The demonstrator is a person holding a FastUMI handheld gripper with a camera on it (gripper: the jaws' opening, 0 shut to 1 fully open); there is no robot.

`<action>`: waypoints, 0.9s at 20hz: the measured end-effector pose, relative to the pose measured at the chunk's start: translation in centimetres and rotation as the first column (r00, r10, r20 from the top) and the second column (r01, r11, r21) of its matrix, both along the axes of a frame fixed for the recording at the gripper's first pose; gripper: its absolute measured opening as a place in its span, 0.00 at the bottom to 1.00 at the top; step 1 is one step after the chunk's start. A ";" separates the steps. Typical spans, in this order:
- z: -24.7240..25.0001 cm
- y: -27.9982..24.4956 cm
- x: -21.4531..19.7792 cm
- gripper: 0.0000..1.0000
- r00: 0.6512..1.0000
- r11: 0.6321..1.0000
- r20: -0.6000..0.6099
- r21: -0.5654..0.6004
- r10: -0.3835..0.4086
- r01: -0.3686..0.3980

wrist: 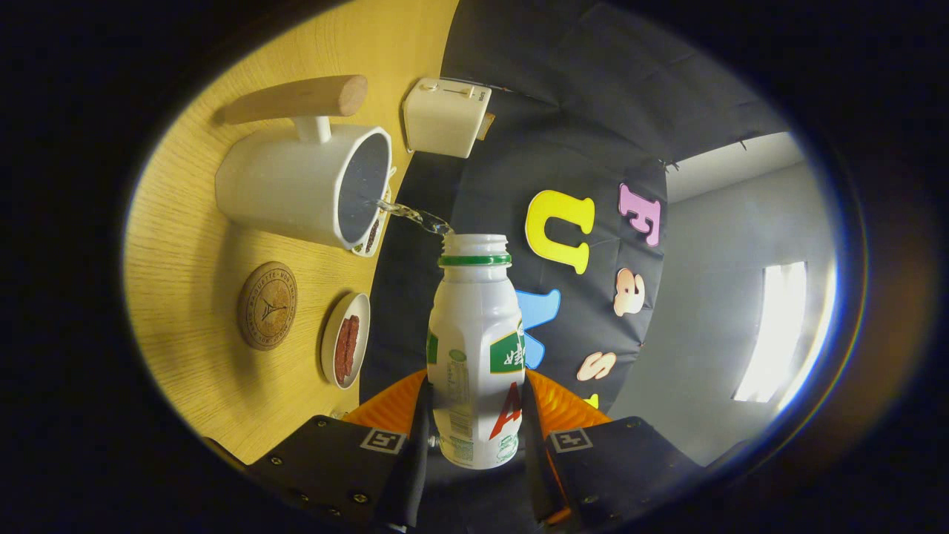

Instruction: Take the bottle from table, then pour the juice into the cup, finally place the bottle on the coaster

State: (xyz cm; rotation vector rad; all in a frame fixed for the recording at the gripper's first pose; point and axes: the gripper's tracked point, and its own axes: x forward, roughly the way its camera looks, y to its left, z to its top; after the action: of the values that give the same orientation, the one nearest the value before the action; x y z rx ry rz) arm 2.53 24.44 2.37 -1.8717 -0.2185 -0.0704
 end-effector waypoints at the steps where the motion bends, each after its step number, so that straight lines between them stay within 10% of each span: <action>1: 0.1 0.0 0.0 0.56 1.000 1.000 0.003 -0.006 0.000 0.000; 18: 1.5 0.7 -0.3 0.56 0.999 0.995 0.039 -0.103 0.019 -0.015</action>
State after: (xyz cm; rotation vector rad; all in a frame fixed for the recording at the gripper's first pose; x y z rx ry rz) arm 2.22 25.17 3.89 -1.9719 -0.2697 -0.0867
